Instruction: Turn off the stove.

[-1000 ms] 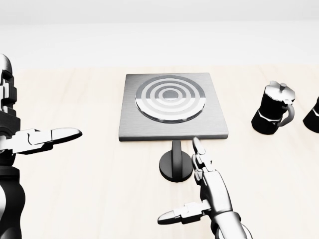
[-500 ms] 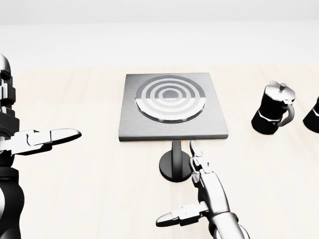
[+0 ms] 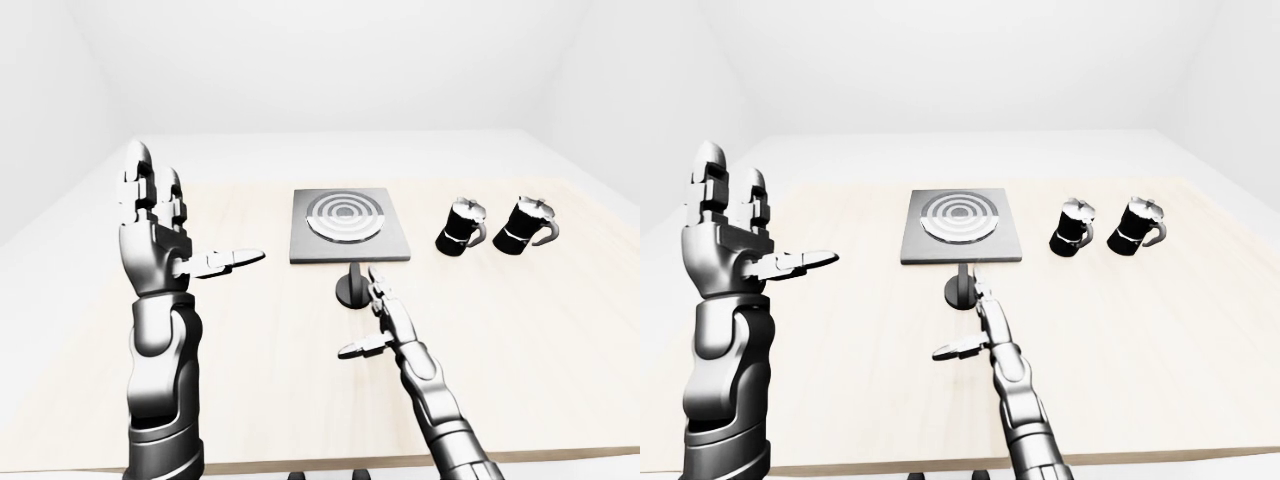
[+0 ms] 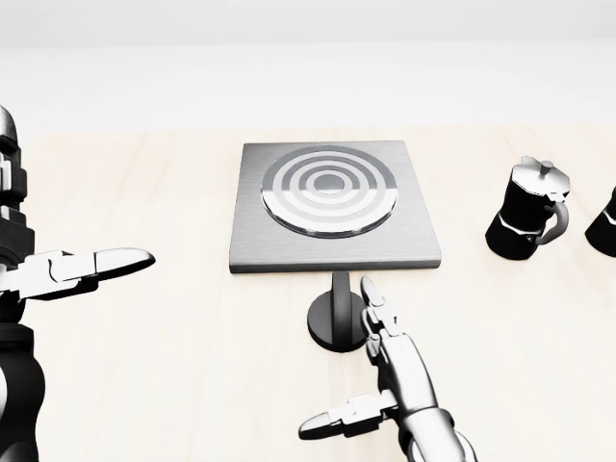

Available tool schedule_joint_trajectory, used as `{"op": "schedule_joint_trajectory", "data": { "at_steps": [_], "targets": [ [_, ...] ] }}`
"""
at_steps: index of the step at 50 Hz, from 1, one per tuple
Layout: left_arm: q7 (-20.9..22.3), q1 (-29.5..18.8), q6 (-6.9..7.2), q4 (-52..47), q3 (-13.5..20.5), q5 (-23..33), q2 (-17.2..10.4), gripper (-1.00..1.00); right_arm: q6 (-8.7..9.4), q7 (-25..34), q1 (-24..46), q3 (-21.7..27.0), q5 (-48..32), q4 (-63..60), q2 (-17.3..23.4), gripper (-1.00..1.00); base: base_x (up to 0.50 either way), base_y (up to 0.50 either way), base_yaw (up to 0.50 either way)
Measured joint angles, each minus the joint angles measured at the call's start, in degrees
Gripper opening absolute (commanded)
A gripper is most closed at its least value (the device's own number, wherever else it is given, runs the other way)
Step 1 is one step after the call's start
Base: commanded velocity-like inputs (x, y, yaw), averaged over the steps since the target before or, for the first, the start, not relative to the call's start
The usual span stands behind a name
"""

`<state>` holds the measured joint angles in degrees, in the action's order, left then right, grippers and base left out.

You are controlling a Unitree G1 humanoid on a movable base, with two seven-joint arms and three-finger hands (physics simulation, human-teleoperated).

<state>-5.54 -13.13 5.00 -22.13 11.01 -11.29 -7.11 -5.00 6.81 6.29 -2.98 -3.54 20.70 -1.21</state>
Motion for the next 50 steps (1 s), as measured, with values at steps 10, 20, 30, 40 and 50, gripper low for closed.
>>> {"op": "schedule_joint_trajectory", "data": {
  "at_steps": [10,20,30,40,50],
  "targets": [
    [0.0,0.0,0.0,0.2,0.1,0.0,0.0,0.97,0.0,0.3,1.3,0.1,-0.2,1.9,0.0,1.0,0.0,0.0,0.0],
    [0.0,0.1,0.0,0.4,0.1,-0.1,0.0,0.97,0.0,0.4,2.7,0.3,-0.4,4.1,0.0,1.0,0.0,0.0,0.0],
    [-0.1,0.1,0.0,0.3,0.2,-0.1,-0.1,0.97,0.0,0.6,3.9,0.3,-0.5,6.2,-0.3,1.0,0.0,0.0,0.0],
    [-0.1,0.2,0.0,0.6,0.4,-0.2,-0.1,0.97,0.0,-0.1,4.0,0.0,-2.1,6.1,-0.7,1.0,0.0,0.0,0.0],
    [-0.2,0.1,0.0,1.4,0.6,-0.4,-0.4,0.96,0.0,0.7,0.4,-2.1,-3.5,1.9,-2.1,1.0,0.0,0.0,0.0]
  ]
}}
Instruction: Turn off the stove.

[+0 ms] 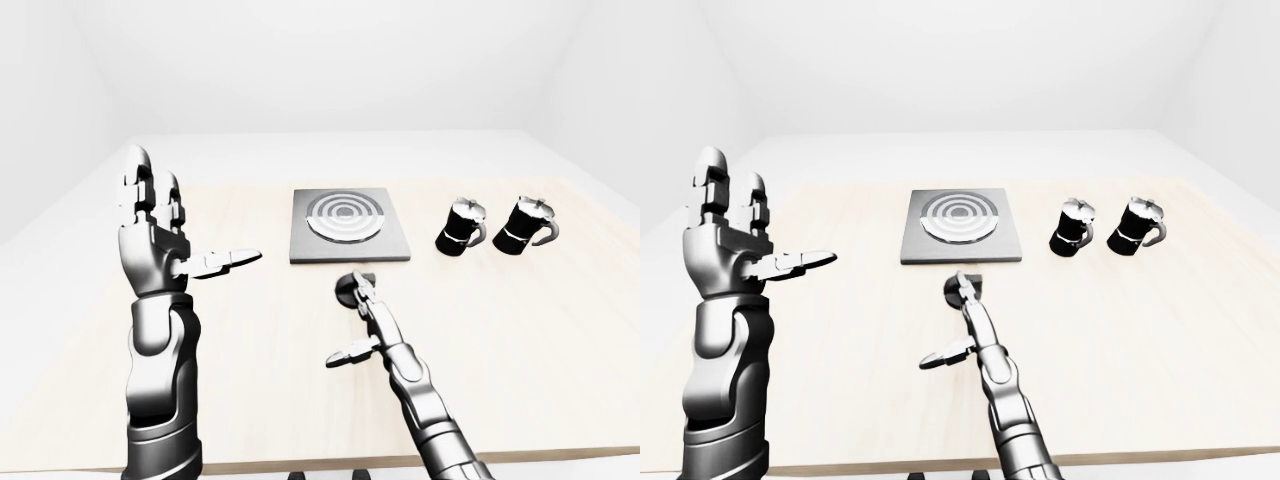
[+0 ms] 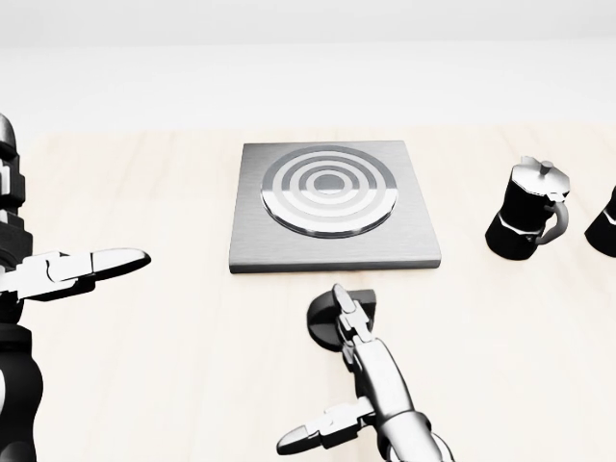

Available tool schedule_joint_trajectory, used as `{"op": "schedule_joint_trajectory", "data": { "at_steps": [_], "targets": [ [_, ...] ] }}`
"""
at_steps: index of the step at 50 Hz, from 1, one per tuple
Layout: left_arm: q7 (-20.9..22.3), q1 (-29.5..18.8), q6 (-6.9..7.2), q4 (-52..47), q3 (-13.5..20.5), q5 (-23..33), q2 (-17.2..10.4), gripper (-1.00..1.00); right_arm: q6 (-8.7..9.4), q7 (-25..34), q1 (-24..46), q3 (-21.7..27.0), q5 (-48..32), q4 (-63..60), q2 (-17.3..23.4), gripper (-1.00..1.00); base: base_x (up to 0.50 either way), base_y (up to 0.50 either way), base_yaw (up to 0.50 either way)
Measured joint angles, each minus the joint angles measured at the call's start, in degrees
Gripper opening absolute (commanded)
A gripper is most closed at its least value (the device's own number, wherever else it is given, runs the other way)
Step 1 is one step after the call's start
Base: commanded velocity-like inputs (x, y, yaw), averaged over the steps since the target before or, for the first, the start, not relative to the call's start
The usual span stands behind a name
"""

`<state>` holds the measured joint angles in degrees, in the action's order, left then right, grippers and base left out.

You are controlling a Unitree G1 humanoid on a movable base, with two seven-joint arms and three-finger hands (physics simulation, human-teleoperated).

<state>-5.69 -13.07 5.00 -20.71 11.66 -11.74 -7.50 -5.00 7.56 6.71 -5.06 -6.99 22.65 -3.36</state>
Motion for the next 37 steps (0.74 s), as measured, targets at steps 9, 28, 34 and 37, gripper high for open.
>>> {"op": "schedule_joint_trajectory", "data": {
  "at_steps": [9,28,34,37],
  "targets": [
    [-0.1,0.1,0.0,0.1,0.0,-0.1,0.0,0.97,2.47,2.5,2.9,-2.3,0.5,-7.9,-1.3,1.0,0.0,0.0,0.0],
    [-0.2,0.4,0.0,0.1,0.1,0.0,0.0,0.97,7.55,5.4,26.4,1.7,3.0,-7.4,0.5,1.0,0.0,0.0,0.0],
    [-0.2,0.4,0.0,0.2,0.0,0.1,0.1,0.97,10.0,5.6,33.4,3.1,4.5,-8.1,1.7,1.0,0.0,0.0,0.0],
    [-0.2,0.4,0.0,0.1,-0.1,0.2,0.1,0.96,10.0,5.4,36.1,3.8,5.3,-8.2,2.5,1.0,0.0,0.0,0.0]
  ]
}}
